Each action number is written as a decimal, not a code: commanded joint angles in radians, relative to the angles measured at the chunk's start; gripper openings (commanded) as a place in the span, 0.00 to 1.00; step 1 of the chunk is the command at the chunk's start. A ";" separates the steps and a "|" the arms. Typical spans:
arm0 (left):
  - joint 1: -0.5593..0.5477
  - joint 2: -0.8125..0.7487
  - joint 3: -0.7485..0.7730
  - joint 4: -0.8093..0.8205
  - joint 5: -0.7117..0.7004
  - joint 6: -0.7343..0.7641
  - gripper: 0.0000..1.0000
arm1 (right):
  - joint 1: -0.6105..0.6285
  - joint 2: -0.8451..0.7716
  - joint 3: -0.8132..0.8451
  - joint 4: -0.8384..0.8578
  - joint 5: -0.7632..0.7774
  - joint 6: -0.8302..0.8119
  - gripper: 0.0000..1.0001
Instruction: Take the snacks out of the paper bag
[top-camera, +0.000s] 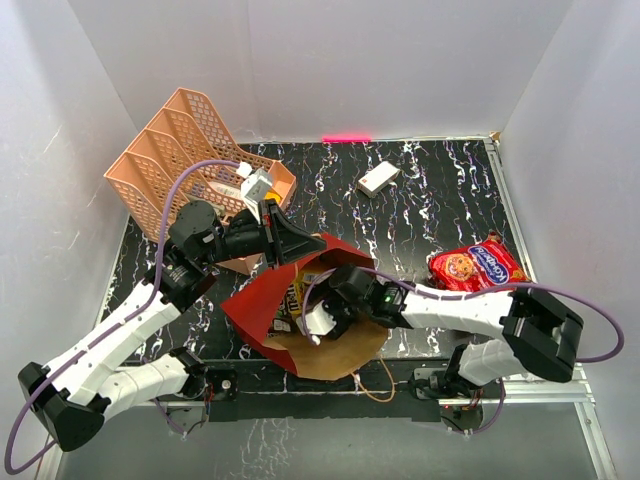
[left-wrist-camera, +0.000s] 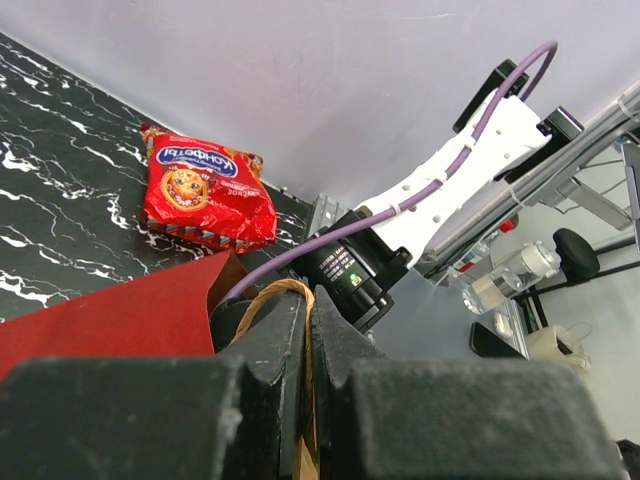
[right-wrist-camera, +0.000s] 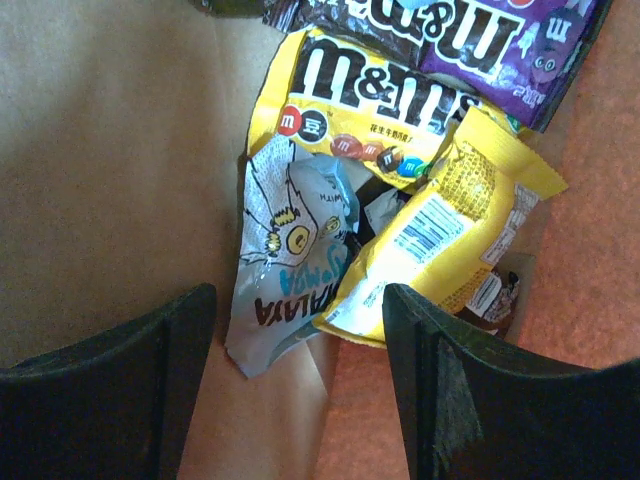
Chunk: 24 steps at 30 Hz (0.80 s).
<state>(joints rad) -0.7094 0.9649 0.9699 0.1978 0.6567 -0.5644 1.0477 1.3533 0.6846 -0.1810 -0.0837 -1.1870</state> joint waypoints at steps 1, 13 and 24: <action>-0.004 -0.037 0.049 -0.011 -0.053 0.031 0.00 | -0.019 0.029 0.059 0.071 -0.088 -0.043 0.70; -0.003 -0.056 0.099 -0.116 -0.328 0.093 0.00 | -0.101 0.096 0.046 0.228 -0.110 -0.057 0.48; -0.004 0.096 0.153 0.014 -0.302 0.062 0.00 | -0.168 0.133 0.077 0.240 -0.108 -0.039 0.10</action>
<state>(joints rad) -0.7094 1.0050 1.0630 0.0822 0.3111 -0.4885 0.8982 1.4998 0.7319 -0.0120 -0.1898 -1.2285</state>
